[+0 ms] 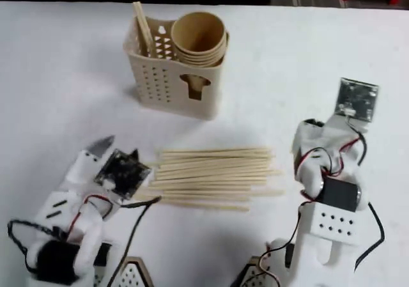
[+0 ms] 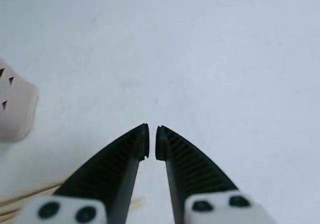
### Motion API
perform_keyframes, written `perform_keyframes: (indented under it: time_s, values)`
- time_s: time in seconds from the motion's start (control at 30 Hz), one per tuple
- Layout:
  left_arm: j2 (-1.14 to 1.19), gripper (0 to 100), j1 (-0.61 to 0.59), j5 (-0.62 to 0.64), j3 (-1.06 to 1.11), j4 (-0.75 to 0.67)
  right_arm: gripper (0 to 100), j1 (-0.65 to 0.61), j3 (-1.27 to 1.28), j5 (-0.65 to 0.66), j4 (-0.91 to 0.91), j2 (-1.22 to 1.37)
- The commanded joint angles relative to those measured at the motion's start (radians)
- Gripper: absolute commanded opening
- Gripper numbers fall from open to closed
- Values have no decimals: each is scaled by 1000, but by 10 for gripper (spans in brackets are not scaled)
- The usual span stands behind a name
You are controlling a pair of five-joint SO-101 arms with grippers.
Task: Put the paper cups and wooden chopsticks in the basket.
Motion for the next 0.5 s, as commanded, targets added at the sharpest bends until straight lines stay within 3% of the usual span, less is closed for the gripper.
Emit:
perform_keyframes:
  time_s: [0.0, 0.1, 0.27, 0.47]
  values:
    - [371, 182, 147, -130, -229, 91, 41, 45, -6, -8, -36, -21]
    - [590, 184, 245, -198, -347, 166, 41, 88, -6, -8, -45, -22]
    - [889, 184, 371, -204, -420, 167, 42, 151, -6, -8, -70, -21]
    - [1142, 184, 463, -198, -416, 35, 42, 157, -6, -5, -70, -27]
